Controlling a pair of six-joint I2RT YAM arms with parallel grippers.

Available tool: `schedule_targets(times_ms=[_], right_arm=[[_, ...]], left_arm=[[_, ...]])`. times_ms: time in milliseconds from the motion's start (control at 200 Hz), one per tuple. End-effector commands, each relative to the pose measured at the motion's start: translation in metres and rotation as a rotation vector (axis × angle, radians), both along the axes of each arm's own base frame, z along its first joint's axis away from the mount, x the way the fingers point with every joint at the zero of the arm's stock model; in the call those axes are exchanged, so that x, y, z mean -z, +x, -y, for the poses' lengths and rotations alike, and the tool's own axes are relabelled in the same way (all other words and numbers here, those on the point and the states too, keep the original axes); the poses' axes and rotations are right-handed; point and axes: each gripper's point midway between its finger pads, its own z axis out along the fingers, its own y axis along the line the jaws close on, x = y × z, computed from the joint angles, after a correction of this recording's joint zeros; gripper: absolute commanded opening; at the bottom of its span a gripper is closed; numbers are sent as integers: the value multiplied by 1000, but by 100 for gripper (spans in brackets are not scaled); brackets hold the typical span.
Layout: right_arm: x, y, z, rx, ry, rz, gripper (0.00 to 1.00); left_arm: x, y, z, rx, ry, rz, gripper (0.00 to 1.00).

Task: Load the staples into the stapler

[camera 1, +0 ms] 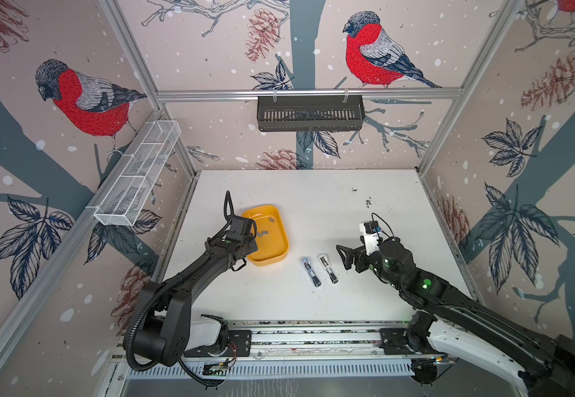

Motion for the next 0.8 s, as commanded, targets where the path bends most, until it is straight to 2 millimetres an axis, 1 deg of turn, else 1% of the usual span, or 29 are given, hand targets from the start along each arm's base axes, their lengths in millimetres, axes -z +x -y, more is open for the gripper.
schedule_targets(times_ms=[0, 270, 365, 535, 640, 796], right_arm=[[-9, 2, -2, 5, 31, 13, 100], [-8, 3, -2, 4, 30, 12, 100], [-7, 2, -2, 5, 31, 7, 100], [-8, 3, -1, 12, 27, 6, 100], [-9, 3, -1, 13, 29, 6, 100], [-9, 4, -1, 11, 25, 6, 100]], left_arm=[[4, -12, 3, -7, -23, -30, 6], [9, -29, 17, 16, -42, -43, 6], [8, -32, 22, 24, -50, -38, 6], [11, -36, 24, 24, -51, -45, 7], [10, -35, 26, 27, -52, -44, 18], [0, -30, 28, 32, -59, -23, 26]])
